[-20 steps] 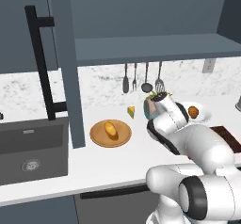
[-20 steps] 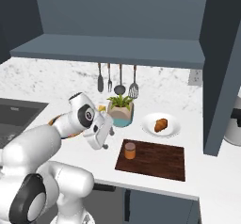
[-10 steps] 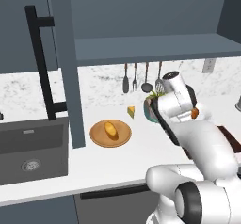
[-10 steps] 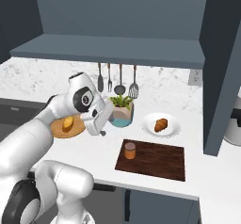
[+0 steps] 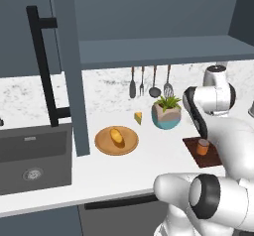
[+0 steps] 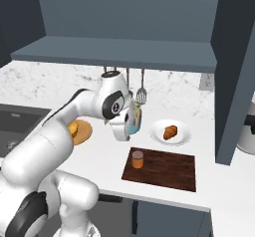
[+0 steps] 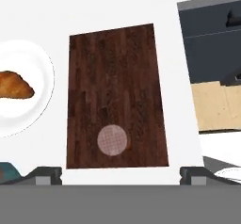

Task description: From the different types of pastries on the counter, select a croissant and place it on the cutting board. Then retrieve a jar of jam from the cabinet and place it alongside the croissant on the cutting board.

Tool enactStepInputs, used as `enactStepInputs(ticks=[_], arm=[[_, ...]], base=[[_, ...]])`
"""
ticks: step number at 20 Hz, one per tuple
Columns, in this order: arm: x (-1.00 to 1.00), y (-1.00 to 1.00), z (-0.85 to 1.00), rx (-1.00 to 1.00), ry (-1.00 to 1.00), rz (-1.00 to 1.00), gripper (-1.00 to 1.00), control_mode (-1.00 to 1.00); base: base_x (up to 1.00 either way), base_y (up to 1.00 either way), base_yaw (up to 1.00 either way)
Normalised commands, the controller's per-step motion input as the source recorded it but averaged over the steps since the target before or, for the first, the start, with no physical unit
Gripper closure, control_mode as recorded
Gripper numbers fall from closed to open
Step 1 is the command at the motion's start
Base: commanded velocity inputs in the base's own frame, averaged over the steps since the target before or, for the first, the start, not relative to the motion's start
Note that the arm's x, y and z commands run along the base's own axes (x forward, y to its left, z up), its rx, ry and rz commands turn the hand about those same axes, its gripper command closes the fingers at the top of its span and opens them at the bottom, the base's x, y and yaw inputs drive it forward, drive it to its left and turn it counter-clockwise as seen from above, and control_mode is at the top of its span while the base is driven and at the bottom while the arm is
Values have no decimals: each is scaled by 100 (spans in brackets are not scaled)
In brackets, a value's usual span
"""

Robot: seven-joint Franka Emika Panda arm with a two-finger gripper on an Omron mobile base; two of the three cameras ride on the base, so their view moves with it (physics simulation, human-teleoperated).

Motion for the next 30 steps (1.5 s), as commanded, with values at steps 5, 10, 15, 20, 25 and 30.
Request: enactStepInputs(ticks=[5,10,15,20,25,30], arm=[[0,-43,5,17,-7,13,-100,-100],[7,-9,0,9,0,43,-100,-100],[3,-14,8,6,-1,38,-100,-100],[24,-7,52,0,-10,22,-100,-100],[28,0,-25,-3,-1,30,-100,-100],[0,-2,-88,-16,-3,30,-100,-100]], base=[[0,0,0],[0,0,0],[0,0,0],[0,0,0],[0,0,0],[0,0,0]])
